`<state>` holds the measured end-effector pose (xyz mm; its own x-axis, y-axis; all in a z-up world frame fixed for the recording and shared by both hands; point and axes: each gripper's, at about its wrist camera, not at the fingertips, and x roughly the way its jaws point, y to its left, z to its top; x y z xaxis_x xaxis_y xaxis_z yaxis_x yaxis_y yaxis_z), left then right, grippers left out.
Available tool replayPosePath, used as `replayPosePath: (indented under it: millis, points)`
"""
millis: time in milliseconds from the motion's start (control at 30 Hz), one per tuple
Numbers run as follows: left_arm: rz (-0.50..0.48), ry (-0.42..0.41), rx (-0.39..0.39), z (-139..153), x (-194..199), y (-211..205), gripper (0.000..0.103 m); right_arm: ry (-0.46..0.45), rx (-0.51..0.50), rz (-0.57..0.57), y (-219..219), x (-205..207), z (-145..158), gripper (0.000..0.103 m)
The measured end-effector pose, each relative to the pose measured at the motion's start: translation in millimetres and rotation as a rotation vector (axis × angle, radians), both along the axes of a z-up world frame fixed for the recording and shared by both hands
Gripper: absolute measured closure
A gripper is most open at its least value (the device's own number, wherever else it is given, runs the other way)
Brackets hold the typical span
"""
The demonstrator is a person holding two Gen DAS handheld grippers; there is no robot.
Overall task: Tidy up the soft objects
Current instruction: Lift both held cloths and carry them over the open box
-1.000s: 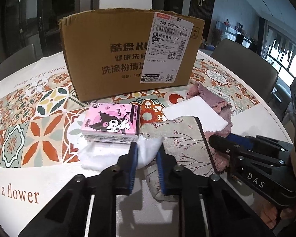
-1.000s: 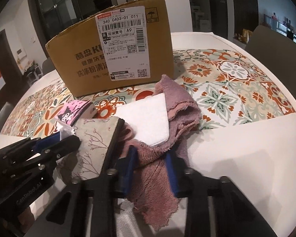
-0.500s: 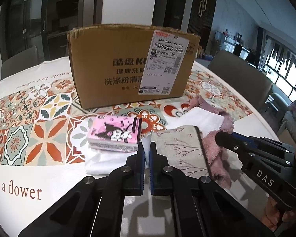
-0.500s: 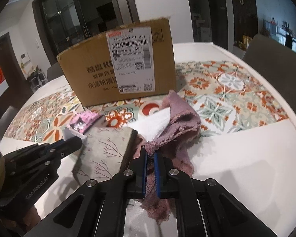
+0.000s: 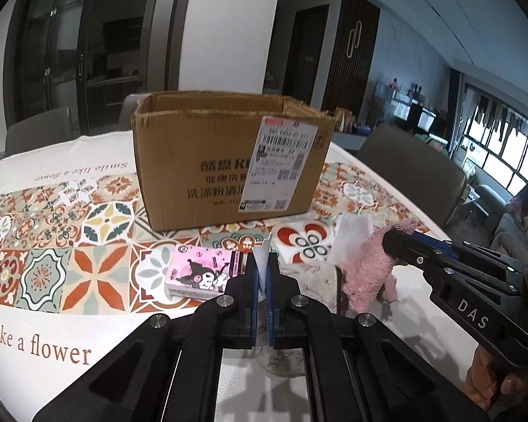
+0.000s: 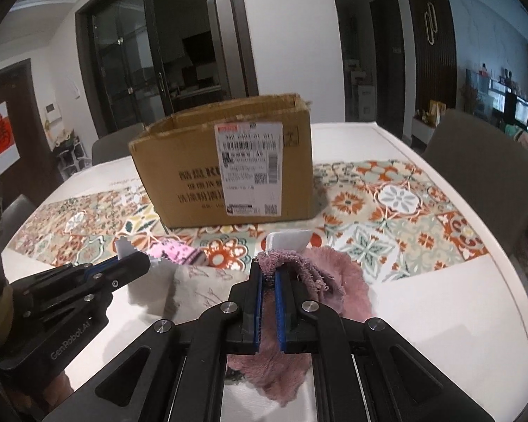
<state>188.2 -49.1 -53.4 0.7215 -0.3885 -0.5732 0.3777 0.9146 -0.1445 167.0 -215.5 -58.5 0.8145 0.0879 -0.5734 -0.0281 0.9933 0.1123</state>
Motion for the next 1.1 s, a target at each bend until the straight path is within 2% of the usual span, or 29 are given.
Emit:
replayPosePath:
  millis: [667,1100]
  points:
    - [0.026,-0.154,-0.069,54.9,-22.4,18.9,0.097,-0.176,-0.058,0.012,17.4,-23.1,62.6,0.095]
    - [0.058,-0.192,-0.074,84.0,-16.3,32.0,0.097,-0.248,-0.065,0.042,26.8,-18.0,95.3,0.095]
